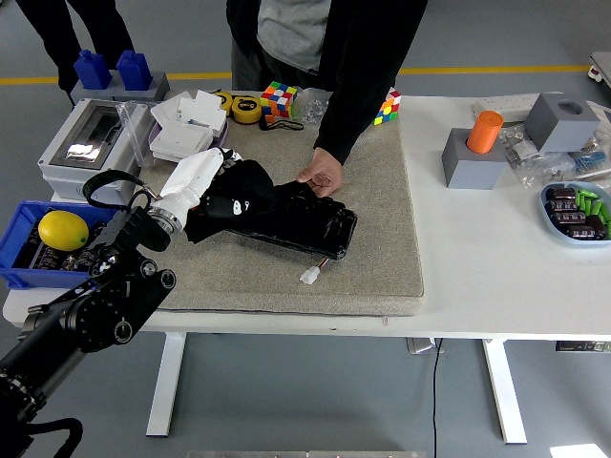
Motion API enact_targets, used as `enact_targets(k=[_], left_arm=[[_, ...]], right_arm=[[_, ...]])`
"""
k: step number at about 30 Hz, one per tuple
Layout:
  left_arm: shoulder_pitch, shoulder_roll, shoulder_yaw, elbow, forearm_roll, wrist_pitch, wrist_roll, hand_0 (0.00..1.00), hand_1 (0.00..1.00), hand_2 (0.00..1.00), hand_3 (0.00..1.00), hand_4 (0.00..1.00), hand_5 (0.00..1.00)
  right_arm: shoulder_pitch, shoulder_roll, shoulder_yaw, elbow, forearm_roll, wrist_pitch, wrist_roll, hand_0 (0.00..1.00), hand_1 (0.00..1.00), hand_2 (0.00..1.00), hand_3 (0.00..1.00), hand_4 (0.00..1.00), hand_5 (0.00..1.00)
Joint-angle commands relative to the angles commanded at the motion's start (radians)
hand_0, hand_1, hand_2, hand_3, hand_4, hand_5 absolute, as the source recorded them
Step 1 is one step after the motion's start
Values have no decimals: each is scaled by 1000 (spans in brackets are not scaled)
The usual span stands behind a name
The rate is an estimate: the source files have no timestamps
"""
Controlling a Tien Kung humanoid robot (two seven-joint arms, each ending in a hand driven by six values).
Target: Pick the rag up,wipe the panel,place it on the desk
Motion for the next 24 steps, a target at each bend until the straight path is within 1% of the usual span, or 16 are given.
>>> enact_targets(k=[9, 15, 19, 24], left_arm=[[7, 10, -50, 15, 13, 6, -6, 217, 250, 335, 545, 696, 2], [11, 16, -60, 20, 17, 6, -5, 217, 249, 334, 544, 695, 2], [13, 17, -52, 15, 13, 4, -4, 217, 249, 335, 544, 696, 2], [15, 14, -16, -15, -3, 2, 1, 217, 249, 335, 544, 696, 2]], right_arm=[[-2, 0, 3, 0, 0, 0, 0, 596, 577, 515, 525, 970, 401], [-3, -1, -1, 0, 1, 0, 0, 596, 576, 515, 525, 970, 401], [-3, -2, -2, 0, 1, 1, 0, 597, 576, 515, 525, 971, 401], [-3, -1, 1, 0, 0, 1, 1, 597, 576, 515, 525, 971, 401]])
